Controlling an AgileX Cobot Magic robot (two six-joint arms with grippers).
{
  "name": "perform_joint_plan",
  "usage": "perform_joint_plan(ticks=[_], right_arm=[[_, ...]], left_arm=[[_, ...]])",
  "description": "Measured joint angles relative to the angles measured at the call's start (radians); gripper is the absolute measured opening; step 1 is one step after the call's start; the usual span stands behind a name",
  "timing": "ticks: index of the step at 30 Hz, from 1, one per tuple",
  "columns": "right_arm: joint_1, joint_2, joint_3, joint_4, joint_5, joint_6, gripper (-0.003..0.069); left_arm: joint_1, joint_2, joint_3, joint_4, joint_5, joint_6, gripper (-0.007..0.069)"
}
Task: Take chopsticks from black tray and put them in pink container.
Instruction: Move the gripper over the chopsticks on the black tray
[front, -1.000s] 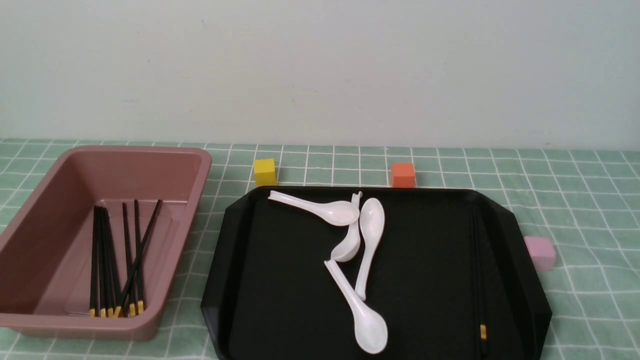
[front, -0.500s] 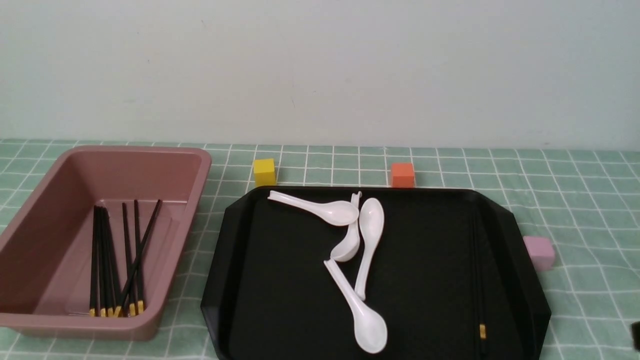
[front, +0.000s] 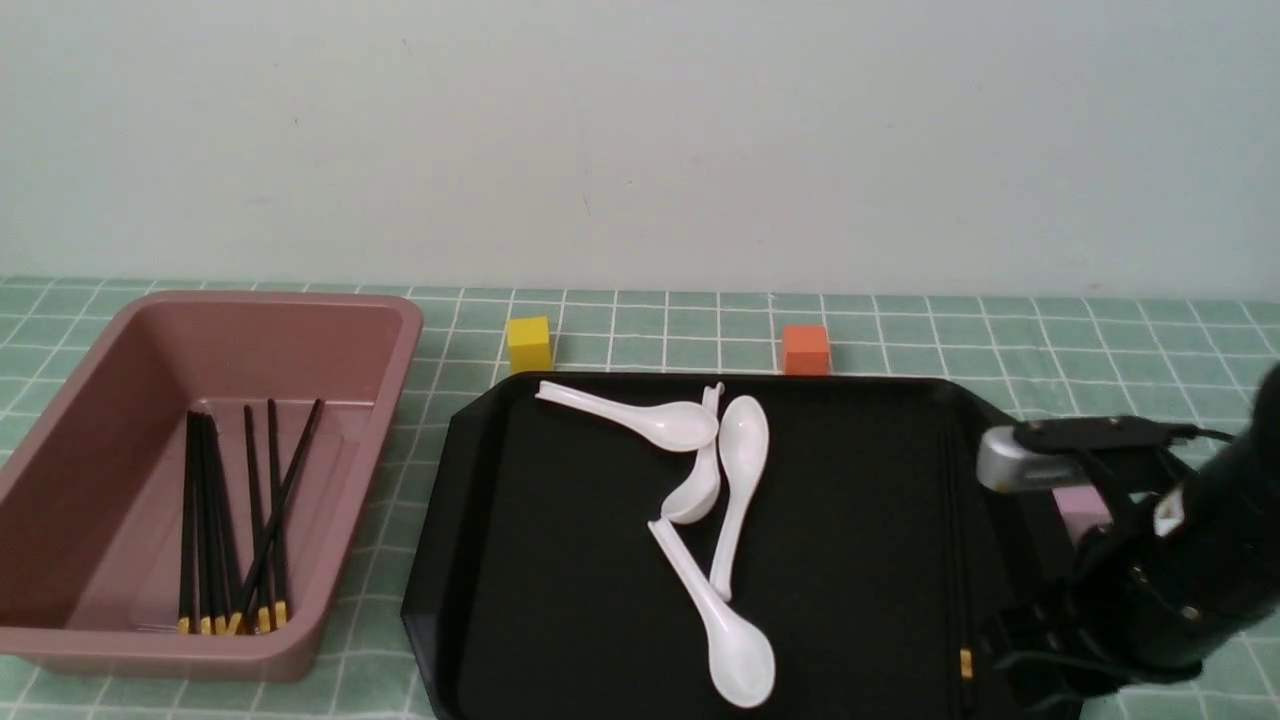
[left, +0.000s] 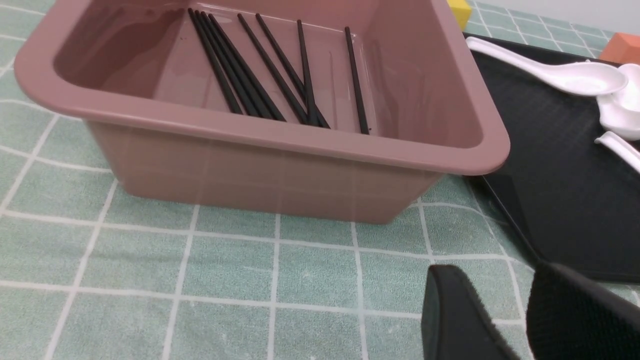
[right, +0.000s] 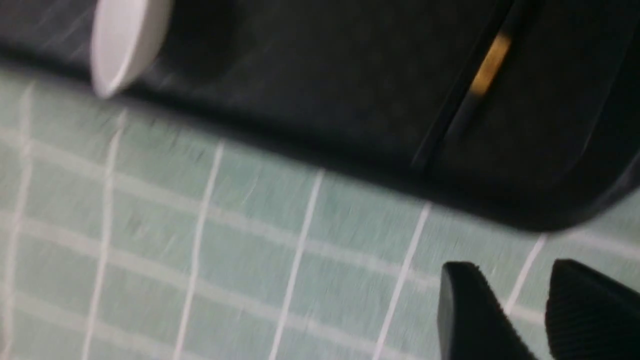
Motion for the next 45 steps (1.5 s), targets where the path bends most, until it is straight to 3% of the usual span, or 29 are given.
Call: perform_joint_plan(ticks=[6,12,30,34,38,45], right_arm=[[0.09,0.166,-0.14,-0.189,-0.022,0.29,0.0253],[0.095,0.302,-0.209,-0.218,-0.035,0.375,0.0267],[0.095,0.418,-0.235,-0.228,-0.033,0.432,0.0315],[0.095,0.418,-0.236,-0.227,-0.032,0.434,0.0269],[0.095,0.418,-0.236,-0.221,-0.029,0.433,0.0127],[0.096,0.395,-0.24,-0.216,0.021,0.396,0.0129]], left_arm=[[0.0,0.0,0.0,0.0,0.0,0.0,0.0239],[0.0,0.0,0.0,0.0,0.0,0.0,0.0238],[0.0,0.0,0.0,0.0,0.0,0.0,0.0238],[0.0,0.0,0.0,0.0,0.0,0.0,0.0238],[0.0,0.0,0.0,0.0,0.0,0.0,0.0238],[0.0,0.0,0.0,0.0,0.0,0.0,0.0238]])
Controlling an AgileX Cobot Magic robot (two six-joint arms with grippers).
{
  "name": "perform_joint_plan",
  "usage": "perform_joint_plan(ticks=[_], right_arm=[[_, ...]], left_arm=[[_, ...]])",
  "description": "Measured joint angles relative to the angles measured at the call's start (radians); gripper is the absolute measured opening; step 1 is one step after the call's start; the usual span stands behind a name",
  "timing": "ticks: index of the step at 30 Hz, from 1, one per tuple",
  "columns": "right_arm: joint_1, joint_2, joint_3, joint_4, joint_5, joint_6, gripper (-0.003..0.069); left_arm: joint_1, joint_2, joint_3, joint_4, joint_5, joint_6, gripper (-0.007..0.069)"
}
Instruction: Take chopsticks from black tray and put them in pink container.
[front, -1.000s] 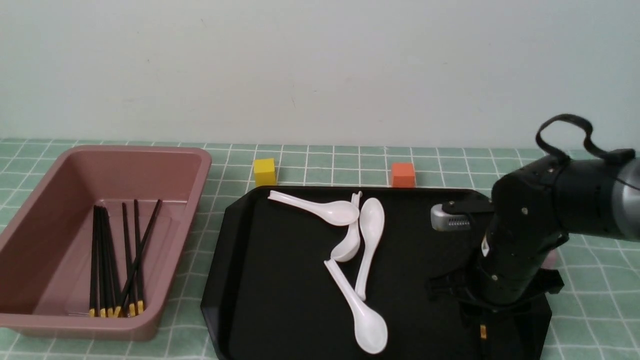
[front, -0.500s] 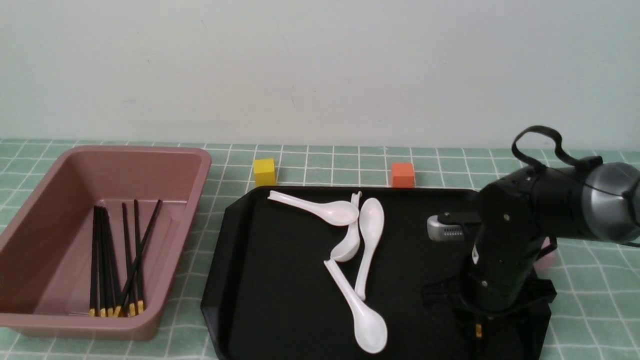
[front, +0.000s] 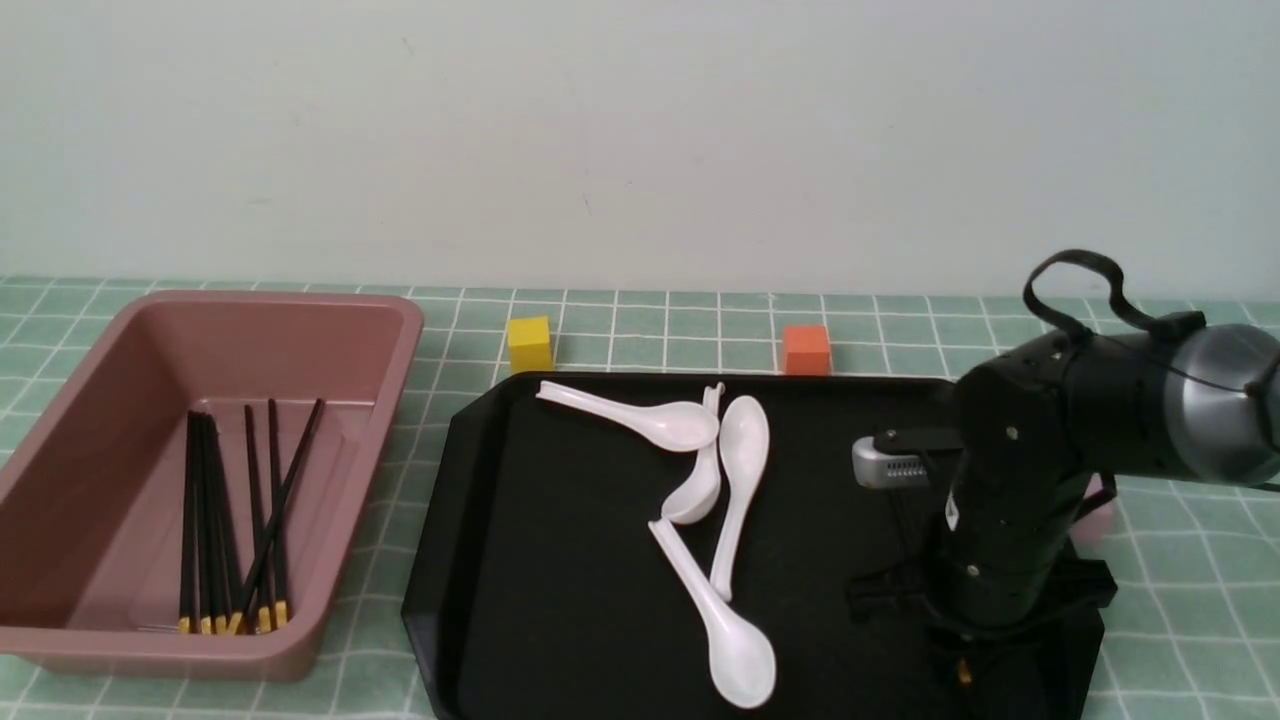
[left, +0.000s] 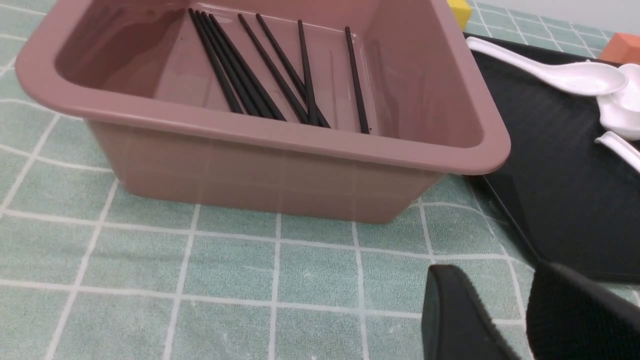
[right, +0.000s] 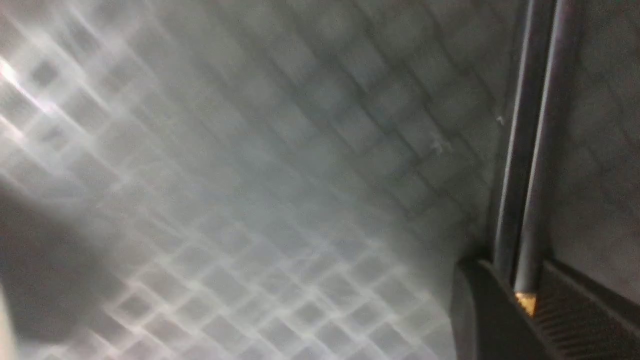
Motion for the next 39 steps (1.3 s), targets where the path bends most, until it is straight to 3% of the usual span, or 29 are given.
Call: perform_joint_plan(ticks=[9,15,19,26,34,39], right_arm=[[0.01,-0.168,-0.166,0.083,0.166,-0.04,0.0129],[0.132,-0.169,-0.391,0.261,0.14,-0.151,0.0129],[0.286,-0.052,-0.597,0.351,0.061,-0.202,0.0129],[0.443,0.251,-0.894,0.407,-0.075,-0.207,0.0129],[0.467,0.495,-1.046,0.527,-0.362,-0.207,0.0129],[0.467,0.551,-1.048,0.541,-0.414,-0.207,0.0141]], left_arm=[[0.0,0.0,0.0,0.001,0.0,0.0,0.0238],[0.0,0.0,0.0,0.001,0.0,0.0,0.0238],[0.0,0.0,0.0,0.001,0.0,0.0,0.0238],[0.0,0.0,0.0,0.001,0.0,0.0,0.0238],[0.0,0.0,0.0,0.001,0.0,0.0,0.0238],[0.0,0.0,0.0,0.001,0.0,0.0,0.0238]])
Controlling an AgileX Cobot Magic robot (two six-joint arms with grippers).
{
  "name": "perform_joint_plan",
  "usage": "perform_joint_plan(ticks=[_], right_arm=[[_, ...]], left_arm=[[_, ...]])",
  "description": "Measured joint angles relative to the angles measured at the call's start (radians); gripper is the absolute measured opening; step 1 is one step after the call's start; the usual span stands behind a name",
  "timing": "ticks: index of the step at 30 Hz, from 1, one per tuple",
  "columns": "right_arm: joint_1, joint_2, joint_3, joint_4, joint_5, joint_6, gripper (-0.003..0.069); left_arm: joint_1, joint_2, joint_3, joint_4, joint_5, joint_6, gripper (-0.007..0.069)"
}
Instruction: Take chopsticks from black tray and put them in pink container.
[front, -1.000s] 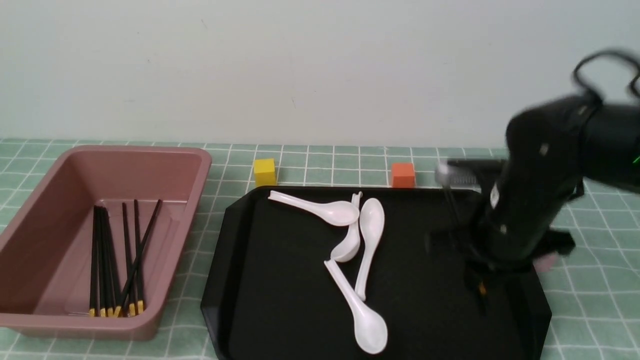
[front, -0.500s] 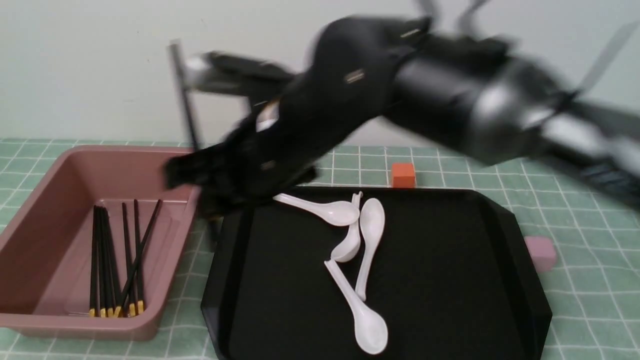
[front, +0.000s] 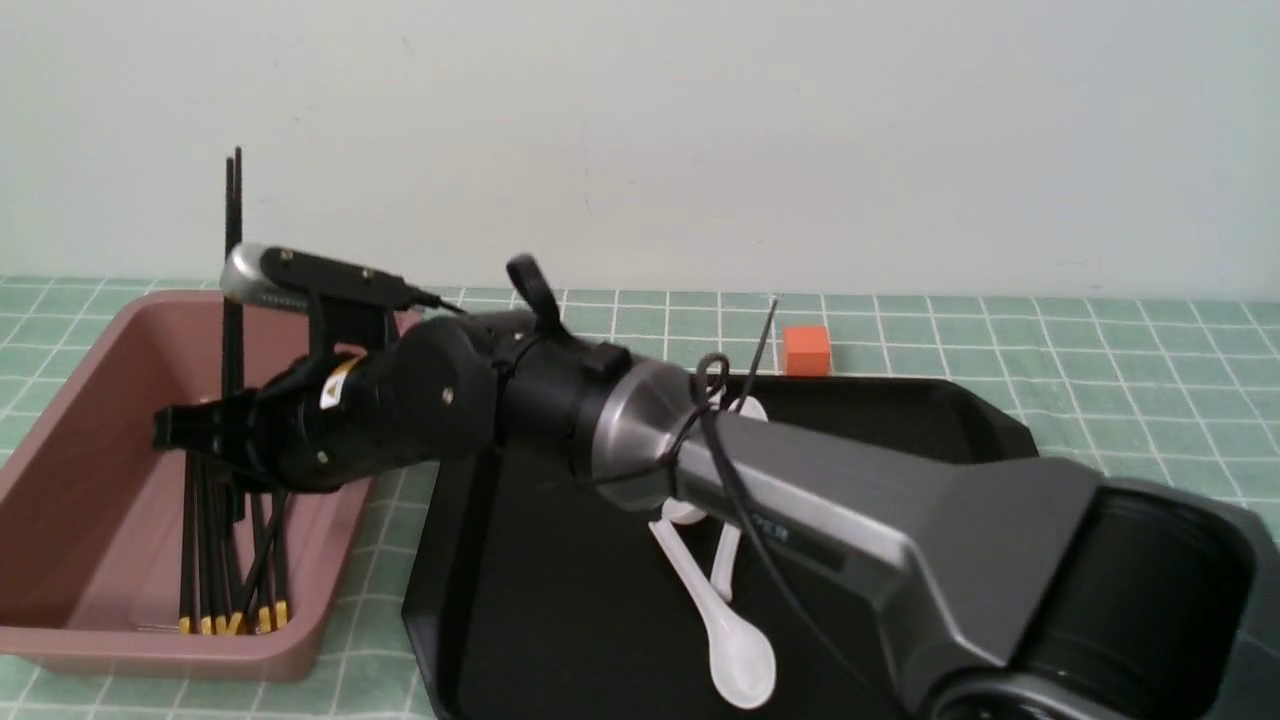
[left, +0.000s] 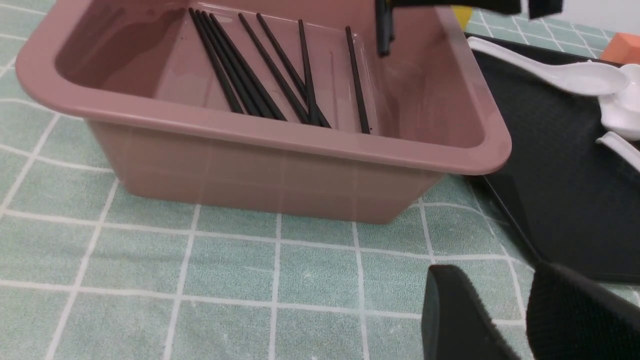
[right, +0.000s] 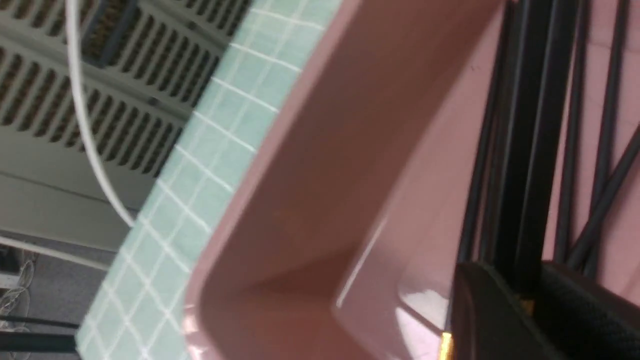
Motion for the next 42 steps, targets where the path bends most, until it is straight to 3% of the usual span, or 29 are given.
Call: perform_joint_plan(ticks=[4,8,12,15,19,21,25,30,35,42], right_arm=[[0.0,0.004,-0.001,-0.004,0.015,-0.015,0.021],[0.0,-0.014,-0.003,-0.035,0.089,-0.05,0.0324],[-0.001,-0.044,-0.003,-0.066,0.164,-0.052,0.0352],[-0.003,-0.105,-0.003,-0.148,0.293,-0.052,0.0316],[-0.007,-0.198,-0.003,-0.249,0.449,-0.055,0.0213],[-0.013,-0.286,-0.004,-0.332,0.586,-0.056,0.0117],[-0.017,-0.435,-0.006,-0.461,0.798,-0.077,-0.0004],[-0.018,-0.631,0.049,-0.56,0.836,-0.081,-0.0015],[-0.018,-0.8,0.186,-0.568,0.84,-0.081,-0.0015],[-0.018,-1.133,0.599,-0.59,0.847,-0.047,-0.0014]], left_arm=[[0.0,0.0,0.0,0.0,0.0,0.0,0.0238],[0.0,0.0,0.0,0.0,0.0,0.0,0.0238],[0.0,0.0,0.0,0.0,0.0,0.0,0.0238],[0.0,0.0,0.0,0.0,0.0,0.0,0.0238],[0.0,0.0,0.0,0.0,0.0,0.0,0.0238],[0.0,0.0,0.0,0.0,0.0,0.0,0.0238],[0.0,0.0,0.0,0.0,0.0,0.0,0.0238],[0.0,0.0,0.0,0.001,0.0,0.0,0.0238],[0.0,0.0,0.0,0.001,0.0,0.0,0.0239],[0.0,0.0,0.0,0.001,0.0,0.0,0.0239]])
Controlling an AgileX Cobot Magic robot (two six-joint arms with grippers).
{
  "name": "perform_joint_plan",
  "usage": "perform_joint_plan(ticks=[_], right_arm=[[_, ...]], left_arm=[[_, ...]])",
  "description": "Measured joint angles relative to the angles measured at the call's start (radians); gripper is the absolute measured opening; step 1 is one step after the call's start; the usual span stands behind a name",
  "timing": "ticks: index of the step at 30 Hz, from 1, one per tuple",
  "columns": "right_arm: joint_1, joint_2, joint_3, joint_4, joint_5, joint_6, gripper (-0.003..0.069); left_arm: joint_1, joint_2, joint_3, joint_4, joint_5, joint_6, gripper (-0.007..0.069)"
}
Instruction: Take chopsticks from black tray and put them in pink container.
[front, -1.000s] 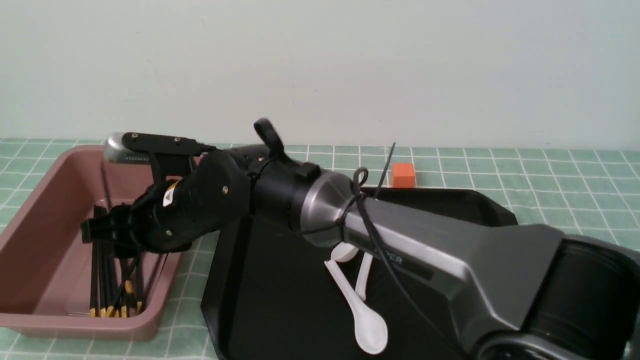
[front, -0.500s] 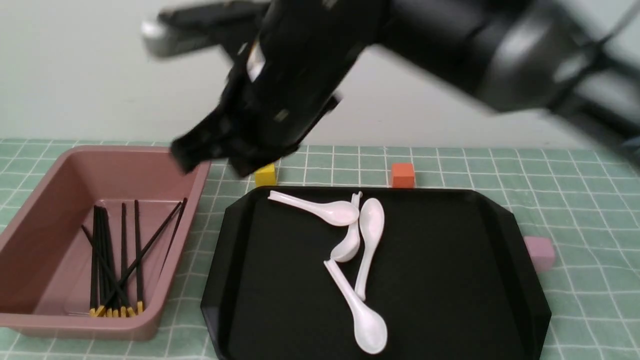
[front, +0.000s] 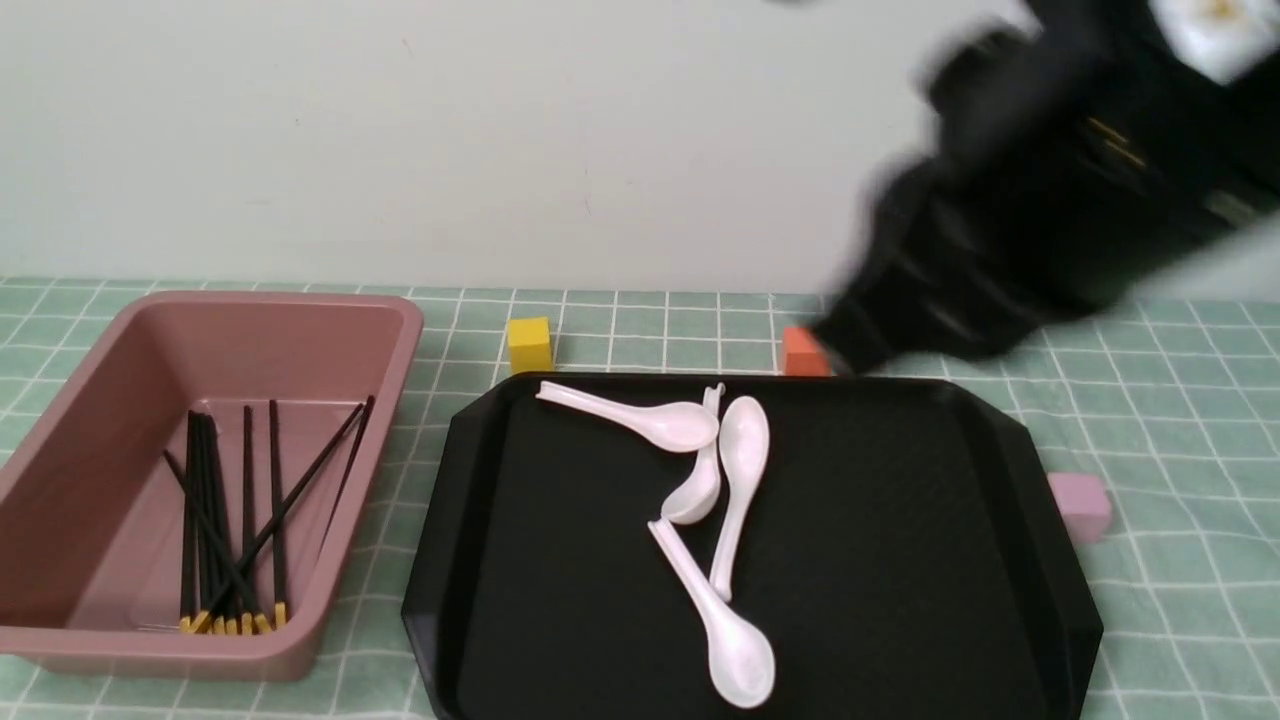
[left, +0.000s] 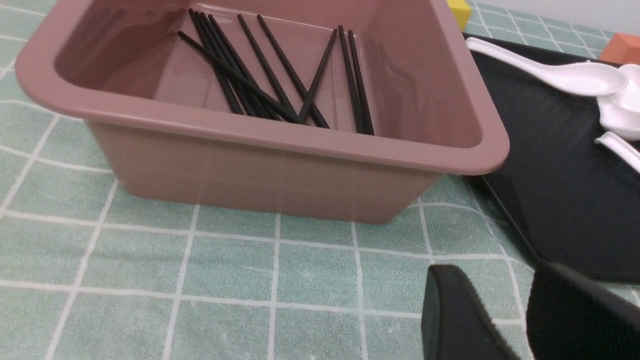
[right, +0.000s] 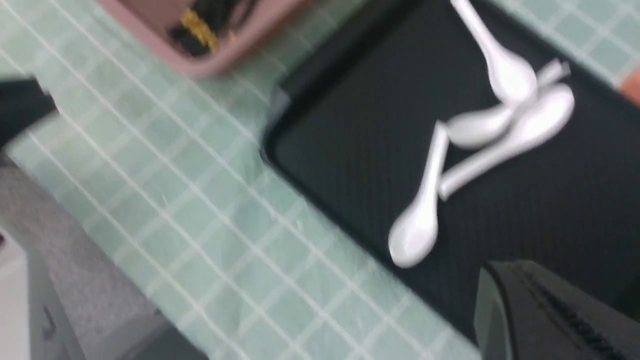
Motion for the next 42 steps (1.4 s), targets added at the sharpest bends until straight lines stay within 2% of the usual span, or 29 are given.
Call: perform_joint_plan(ticks=[4,9,16,17,22,28,42], right_arm=[[0.0,-0.186,0.197,-0.048,-0.01,0.007,-0.0013],[0.0,-0.466,0.459,-0.097,-0.142,0.01,-0.0011],[0.0,-0.867,0.864,-0.127,-0.493,0.012,-0.0006],[0.0,-0.931,0.964,-0.127,-0.596,0.013,-0.0006],[0.0,-0.995,1.195,-0.149,-0.891,0.014,-0.0001],[0.0,-0.995,1.291,-0.178,-1.122,0.014,0.0001],[0.0,-0.995,1.297,-0.183,-1.16,0.015,0.0006]], left_arm=[[0.0,0.0,0.0,0.0,0.0,0.0,0.0239],[0.0,0.0,0.0,0.0,0.0,0.0,0.0239],[0.0,0.0,0.0,0.0,0.0,0.0,0.0239],[0.0,0.0,0.0,0.0,0.0,0.0,0.0239],[0.0,0.0,0.0,0.0,0.0,0.0,0.0239],[0.0,0.0,0.0,0.0,0.0,0.0,0.0239],[0.0,0.0,0.0,0.0,0.0,0.0,0.0239]])
